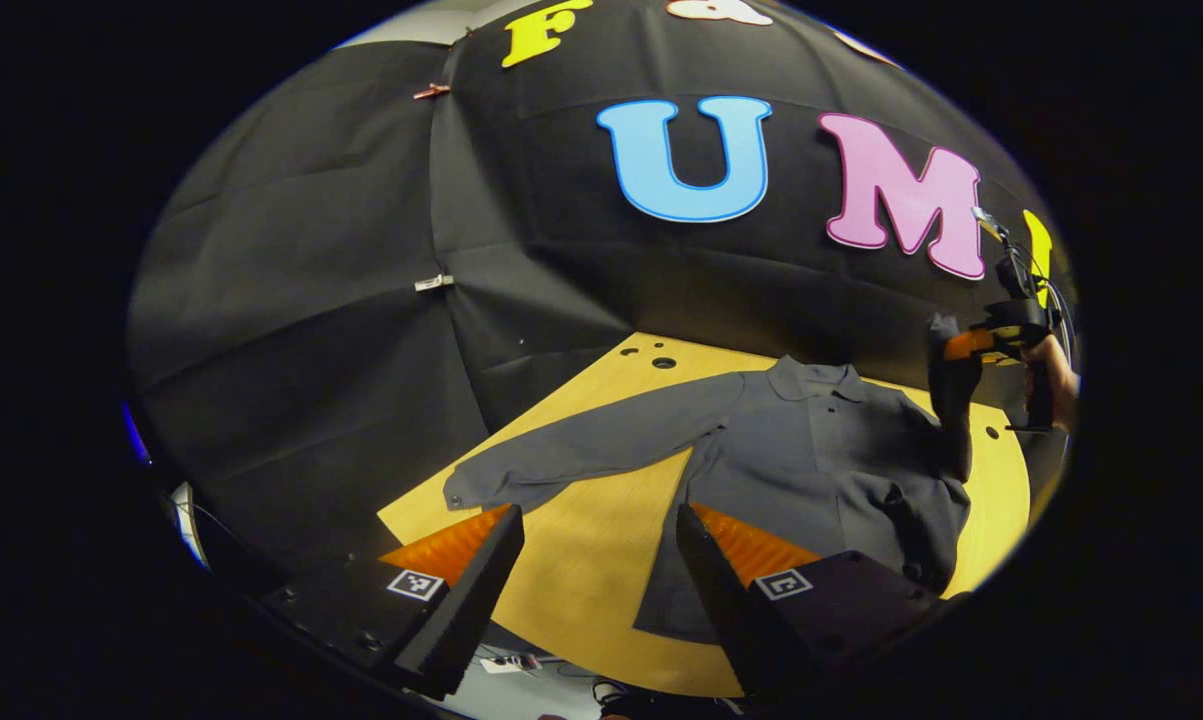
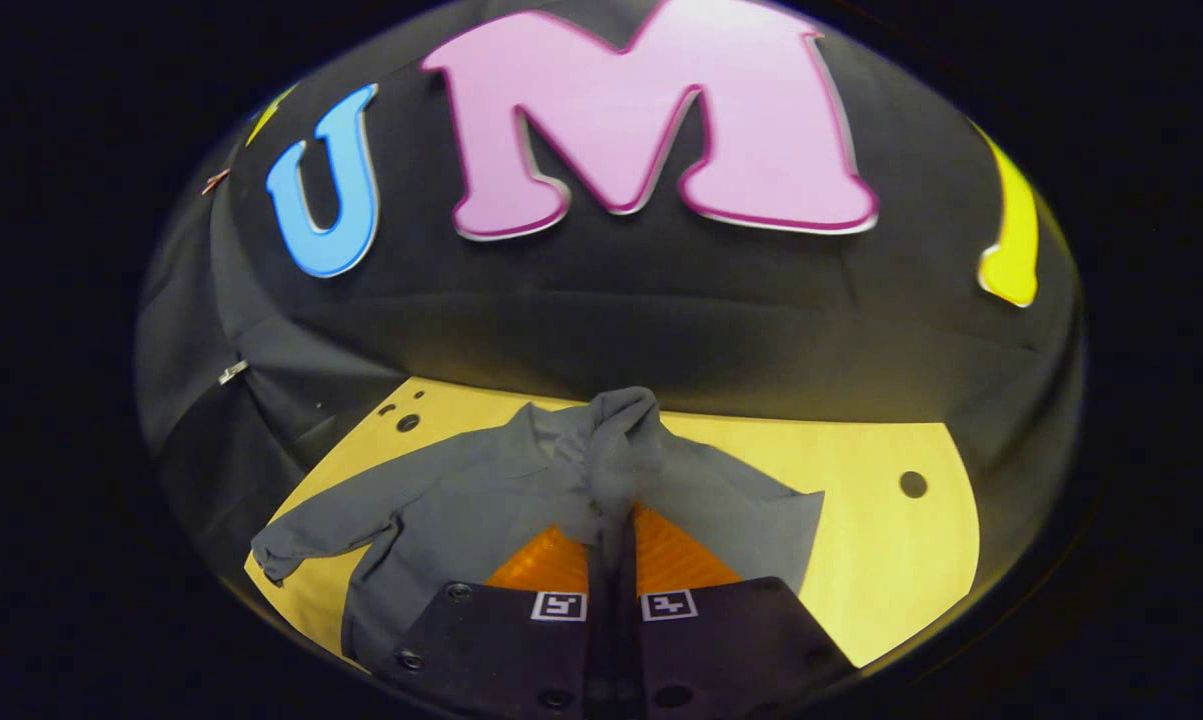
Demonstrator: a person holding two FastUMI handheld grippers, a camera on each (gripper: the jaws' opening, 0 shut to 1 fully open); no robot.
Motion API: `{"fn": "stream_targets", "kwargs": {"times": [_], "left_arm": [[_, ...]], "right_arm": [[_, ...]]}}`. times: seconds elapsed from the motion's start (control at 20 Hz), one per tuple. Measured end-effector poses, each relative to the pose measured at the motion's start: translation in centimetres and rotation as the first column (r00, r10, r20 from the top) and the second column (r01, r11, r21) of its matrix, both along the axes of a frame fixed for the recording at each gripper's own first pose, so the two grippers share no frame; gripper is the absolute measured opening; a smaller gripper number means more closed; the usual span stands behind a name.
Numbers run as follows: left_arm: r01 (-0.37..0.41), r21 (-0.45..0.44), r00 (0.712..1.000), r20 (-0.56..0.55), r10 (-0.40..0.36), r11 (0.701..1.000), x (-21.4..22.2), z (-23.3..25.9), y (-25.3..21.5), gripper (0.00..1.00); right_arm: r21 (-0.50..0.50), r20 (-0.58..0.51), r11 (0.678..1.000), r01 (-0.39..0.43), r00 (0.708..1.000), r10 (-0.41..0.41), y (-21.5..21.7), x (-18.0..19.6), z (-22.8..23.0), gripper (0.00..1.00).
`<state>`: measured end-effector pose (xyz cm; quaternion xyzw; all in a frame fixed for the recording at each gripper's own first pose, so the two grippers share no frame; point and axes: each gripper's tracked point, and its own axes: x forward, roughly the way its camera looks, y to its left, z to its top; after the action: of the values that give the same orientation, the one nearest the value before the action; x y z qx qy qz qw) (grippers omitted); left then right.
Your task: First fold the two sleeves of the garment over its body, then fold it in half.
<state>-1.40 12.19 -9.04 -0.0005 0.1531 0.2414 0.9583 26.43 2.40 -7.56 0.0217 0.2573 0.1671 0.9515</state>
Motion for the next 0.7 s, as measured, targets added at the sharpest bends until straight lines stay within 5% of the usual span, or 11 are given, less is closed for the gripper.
{"fn": "stream_targets", "kwargs": {"times": [0.7], "left_arm": [[-0.122,-0.096,0.993,-0.019,0.121,0.988,1.4,-3.0,5.6,0.97]], "right_arm": [[-0.050,-0.128,0.976,-0.213,0.970,0.206,20.4,-0.4,-9.3,0.05]]}}
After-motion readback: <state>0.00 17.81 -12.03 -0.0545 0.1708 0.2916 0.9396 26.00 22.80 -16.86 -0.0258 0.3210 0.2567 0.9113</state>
